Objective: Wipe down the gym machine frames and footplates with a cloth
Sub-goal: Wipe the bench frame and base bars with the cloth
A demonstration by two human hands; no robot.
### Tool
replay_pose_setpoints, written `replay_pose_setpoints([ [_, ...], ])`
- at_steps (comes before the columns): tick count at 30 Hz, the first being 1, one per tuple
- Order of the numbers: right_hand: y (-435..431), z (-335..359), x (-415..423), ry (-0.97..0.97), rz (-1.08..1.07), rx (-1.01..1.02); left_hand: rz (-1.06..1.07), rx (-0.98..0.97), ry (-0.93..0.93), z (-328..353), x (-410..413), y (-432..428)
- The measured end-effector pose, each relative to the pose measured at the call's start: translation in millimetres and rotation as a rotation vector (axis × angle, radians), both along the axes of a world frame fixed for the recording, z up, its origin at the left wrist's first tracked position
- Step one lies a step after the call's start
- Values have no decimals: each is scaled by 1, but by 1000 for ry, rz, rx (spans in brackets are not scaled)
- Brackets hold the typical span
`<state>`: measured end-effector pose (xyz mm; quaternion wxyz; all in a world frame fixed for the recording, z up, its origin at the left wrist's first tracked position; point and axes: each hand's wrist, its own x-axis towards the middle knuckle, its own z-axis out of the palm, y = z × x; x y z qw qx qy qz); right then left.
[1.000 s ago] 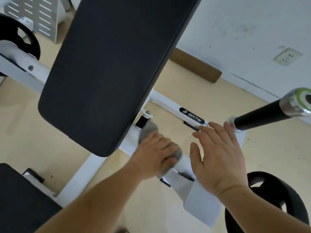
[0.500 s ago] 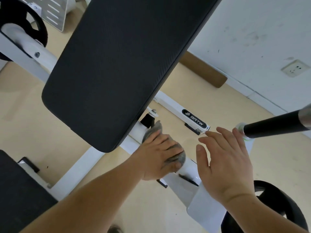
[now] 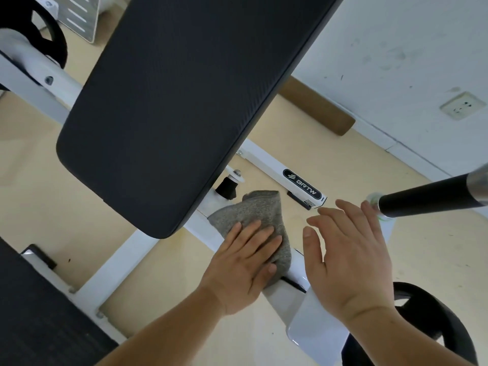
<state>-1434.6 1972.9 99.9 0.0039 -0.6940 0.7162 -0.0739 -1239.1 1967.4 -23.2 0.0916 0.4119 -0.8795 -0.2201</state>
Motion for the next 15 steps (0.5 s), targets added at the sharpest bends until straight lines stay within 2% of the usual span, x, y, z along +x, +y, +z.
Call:
replay_pose_setpoints([
  [3,0,-1,1,4,-3,9,-18,-4,-192,10,-17,-31],
  [6,-2,-1,1,2,-8,16,4,159,-530,21,-48,-92],
  [8,0,0,1,3,-10,18,-11,268,-623,21,-59,-113],
  [11,0,1,0,1,-7,14,-6,166,-557,19,-56,-97],
  [13,0,2,0,7,-4,29,35,53,-351,17,-41,-58],
  [15,-1,3,1,7,-9,36,39,18,-181,12,-24,-26],
])
